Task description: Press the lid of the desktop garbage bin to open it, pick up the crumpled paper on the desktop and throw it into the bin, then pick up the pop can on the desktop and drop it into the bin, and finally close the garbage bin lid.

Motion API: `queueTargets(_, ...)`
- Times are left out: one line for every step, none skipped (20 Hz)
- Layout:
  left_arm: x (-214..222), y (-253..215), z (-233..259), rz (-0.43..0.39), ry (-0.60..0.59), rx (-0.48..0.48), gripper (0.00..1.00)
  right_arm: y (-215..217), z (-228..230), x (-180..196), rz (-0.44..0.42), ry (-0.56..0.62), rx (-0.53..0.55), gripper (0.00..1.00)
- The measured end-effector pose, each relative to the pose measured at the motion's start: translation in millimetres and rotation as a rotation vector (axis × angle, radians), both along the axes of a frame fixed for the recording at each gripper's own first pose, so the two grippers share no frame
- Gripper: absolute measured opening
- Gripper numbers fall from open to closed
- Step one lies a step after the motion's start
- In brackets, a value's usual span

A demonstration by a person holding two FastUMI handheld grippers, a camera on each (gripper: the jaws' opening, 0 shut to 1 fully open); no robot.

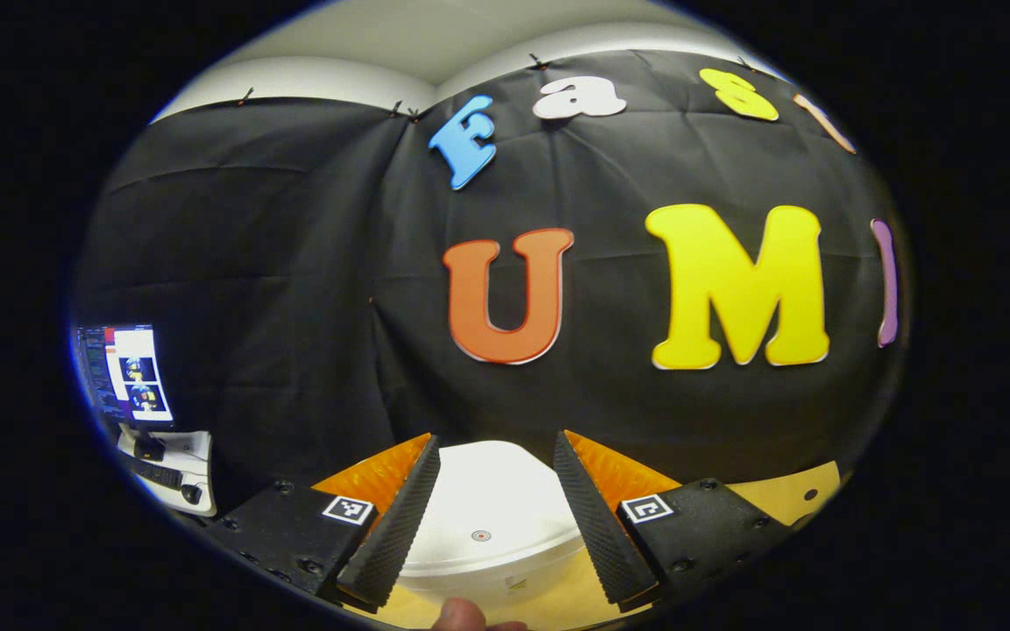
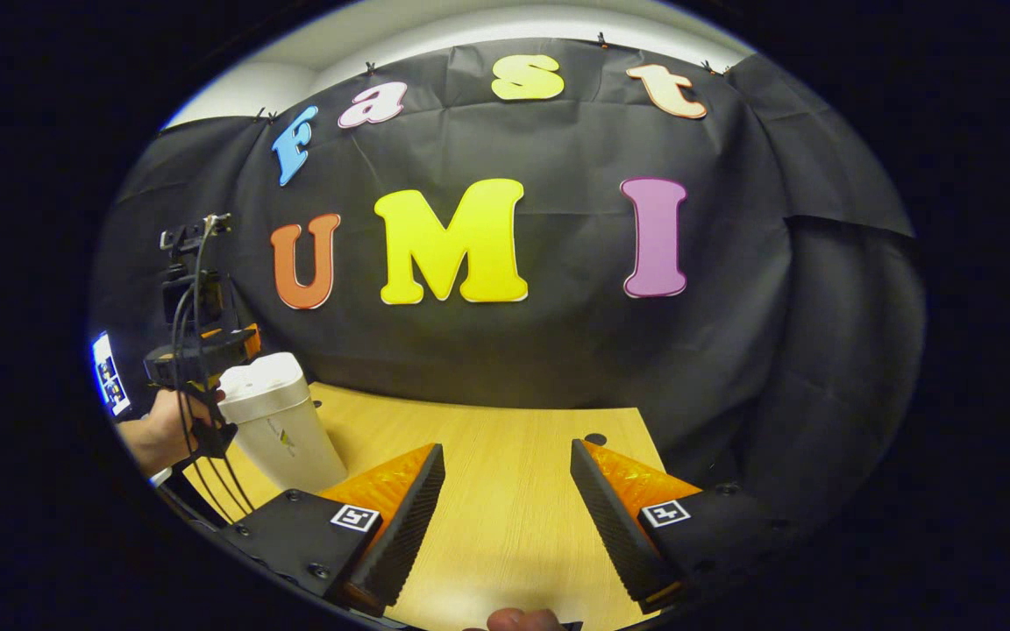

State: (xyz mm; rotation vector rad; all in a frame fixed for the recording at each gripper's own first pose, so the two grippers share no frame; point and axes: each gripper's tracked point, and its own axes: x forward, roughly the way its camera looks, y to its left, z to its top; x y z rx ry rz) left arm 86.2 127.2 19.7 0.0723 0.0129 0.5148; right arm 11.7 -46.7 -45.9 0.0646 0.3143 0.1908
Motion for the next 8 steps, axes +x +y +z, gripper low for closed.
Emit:
queueTargets(-1,-17,7,-0.063,-0.007,-0.002,0.87,1,5,1,-0.016,-0.02,0.007,0.92)
queueTargets(-15,-36,7,-0.12,-0.014,-0.019,0.87,4,12,2,-0.027,-0.042,0.016,0.92)
queueTargets(-27,-48,11,-0.17,-0.02,-0.034,0.87,6,18,2,-0.036,-0.063,0.022,0.92)
queueTargets(-36,-62,16,-0.209,-0.03,-0.048,0.87,8,25,4,-0.045,-0.085,0.022,0.92)
queueTargets(-43,-75,19,-0.249,-0.043,-0.066,0.88,8,31,4,-0.057,-0.109,0.013,0.92)
queueTargets(-47,-88,21,-0.293,-0.047,-0.09,0.88,8,38,5,-0.072,-0.136,0.0,0.92)
queueTargets(-53,-102,21,-0.337,-0.052,-0.109,0.89,8,44,7,-0.085,-0.162,-0.007,0.92)
queueTargets(-59,-116,24,-0.377,-0.062,-0.113,0.9,9,50,5,-0.098,-0.183,-0.011,0.92)
